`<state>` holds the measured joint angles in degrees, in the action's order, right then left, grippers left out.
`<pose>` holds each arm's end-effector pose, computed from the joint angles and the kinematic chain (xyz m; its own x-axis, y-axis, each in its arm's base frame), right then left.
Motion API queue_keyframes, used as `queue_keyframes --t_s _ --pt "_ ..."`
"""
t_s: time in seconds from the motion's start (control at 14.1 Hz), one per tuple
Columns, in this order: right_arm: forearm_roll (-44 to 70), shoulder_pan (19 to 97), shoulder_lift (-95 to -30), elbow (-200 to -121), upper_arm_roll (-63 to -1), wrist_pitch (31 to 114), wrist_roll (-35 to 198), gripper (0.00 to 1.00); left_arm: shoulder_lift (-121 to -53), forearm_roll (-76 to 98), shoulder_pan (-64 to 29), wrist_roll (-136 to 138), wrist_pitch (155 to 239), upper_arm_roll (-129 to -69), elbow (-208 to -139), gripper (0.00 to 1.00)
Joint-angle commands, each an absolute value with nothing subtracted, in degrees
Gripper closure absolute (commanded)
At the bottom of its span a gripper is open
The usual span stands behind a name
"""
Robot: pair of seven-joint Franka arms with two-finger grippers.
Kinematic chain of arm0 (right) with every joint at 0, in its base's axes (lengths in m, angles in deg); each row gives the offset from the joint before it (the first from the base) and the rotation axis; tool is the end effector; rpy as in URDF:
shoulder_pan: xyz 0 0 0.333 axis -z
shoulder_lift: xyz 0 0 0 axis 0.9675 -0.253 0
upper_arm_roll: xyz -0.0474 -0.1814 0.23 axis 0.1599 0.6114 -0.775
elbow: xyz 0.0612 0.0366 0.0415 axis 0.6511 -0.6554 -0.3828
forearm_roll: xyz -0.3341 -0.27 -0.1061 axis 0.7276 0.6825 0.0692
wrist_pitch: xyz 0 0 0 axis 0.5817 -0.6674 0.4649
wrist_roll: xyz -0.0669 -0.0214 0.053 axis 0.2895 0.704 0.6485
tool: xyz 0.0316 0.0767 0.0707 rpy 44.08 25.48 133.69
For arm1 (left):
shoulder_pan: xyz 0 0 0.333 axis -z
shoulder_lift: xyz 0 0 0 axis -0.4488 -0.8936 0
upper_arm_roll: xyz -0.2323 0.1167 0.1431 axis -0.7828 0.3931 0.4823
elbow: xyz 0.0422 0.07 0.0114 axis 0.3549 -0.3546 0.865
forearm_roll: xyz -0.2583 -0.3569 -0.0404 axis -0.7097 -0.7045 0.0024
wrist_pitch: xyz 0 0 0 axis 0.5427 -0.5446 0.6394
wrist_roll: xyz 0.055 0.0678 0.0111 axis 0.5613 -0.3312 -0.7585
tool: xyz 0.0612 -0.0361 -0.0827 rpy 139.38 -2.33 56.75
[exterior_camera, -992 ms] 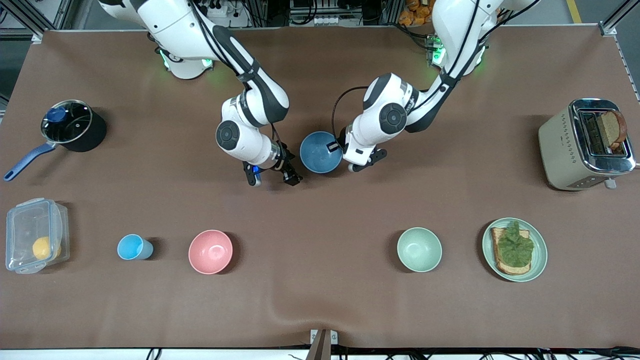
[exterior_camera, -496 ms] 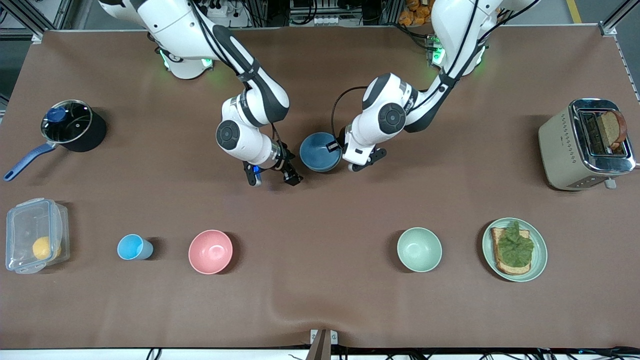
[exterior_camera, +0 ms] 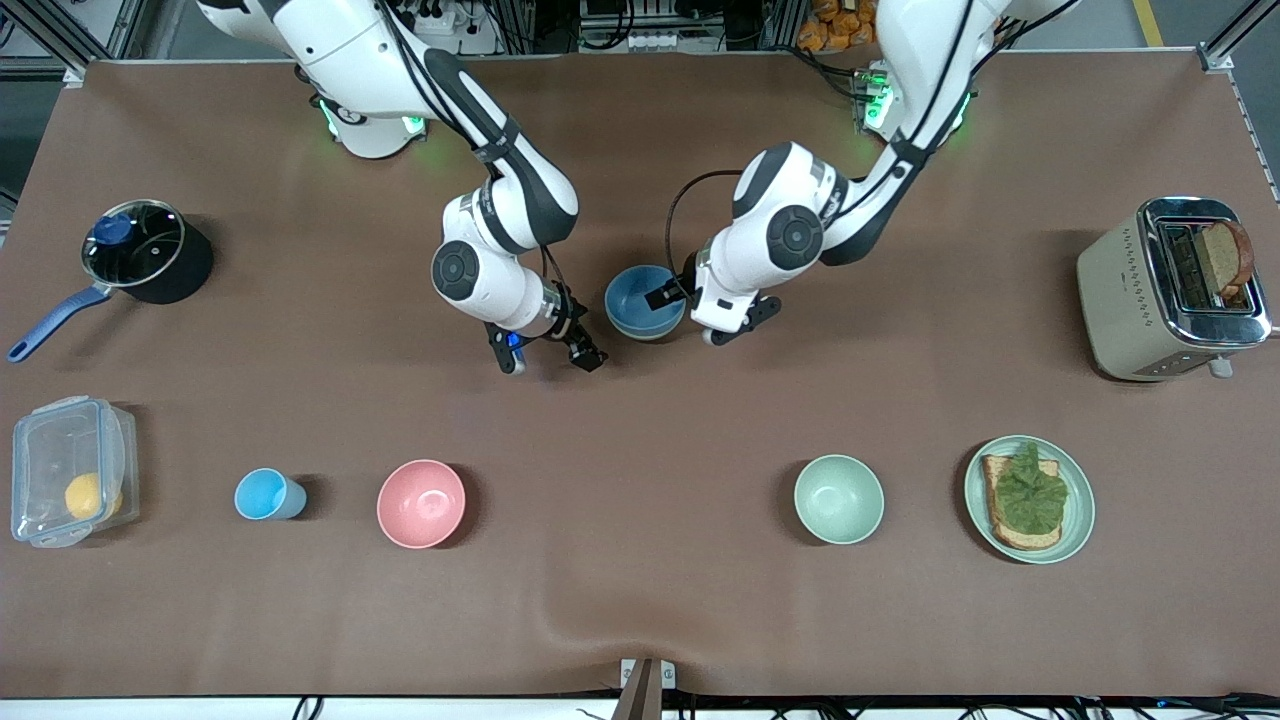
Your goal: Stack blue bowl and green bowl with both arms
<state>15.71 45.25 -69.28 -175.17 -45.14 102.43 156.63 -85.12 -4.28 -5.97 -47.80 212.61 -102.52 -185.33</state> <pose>0.5009 0.3859 0.1400 0.4442 -0.8013 -0.4006 -0.8833 -0.4665 -0.0463 0.4737 -0.4389 0.2252 0.7894 0.4485 -0.4193 0.5472 -0.8236 0.1493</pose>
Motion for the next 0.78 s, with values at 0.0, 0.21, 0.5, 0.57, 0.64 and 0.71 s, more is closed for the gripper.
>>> queue_keyframes --t_s 0.0,0.21,0.5,0.57,0.64,0.71 --pt "15.36 46.78 -66.19 -175.57 -41.51 94.44 147.44 0.00 -82.52 -1.32 -9.96 -48.59 204.78 -102.46 -181.79 0.00" --pt "23.31 46.78 -63.90 -175.49 -37.03 87.32 146.80 0.00 -82.52 3.95 -13.38 -48.59 199.24 -102.46 -177.48 0.00" --pt "35.90 46.87 -59.16 -175.05 -30.61 75.45 146.28 0.00 -82.43 12.82 -17.34 -48.85 194.49 -102.38 -170.63 0.00" --pt "38.27 47.04 -57.67 -174.79 -29.64 72.99 145.23 0.00 -82.17 15.54 -18.92 -48.59 192.04 -102.38 -168.35 0.00" --pt "39.43 47.92 -56.52 -174.78 -28.76 70.62 143.22 0.00 -81.21 18.09 -20.50 -48.07 190.10 -102.64 -166.32 0.00" --pt "39.70 49.14 -55.21 -174.78 -28.05 68.42 139.98 0.00 -80.33 20.29 -21.21 -47.19 189.12 -102.55 -165.08 0.00"
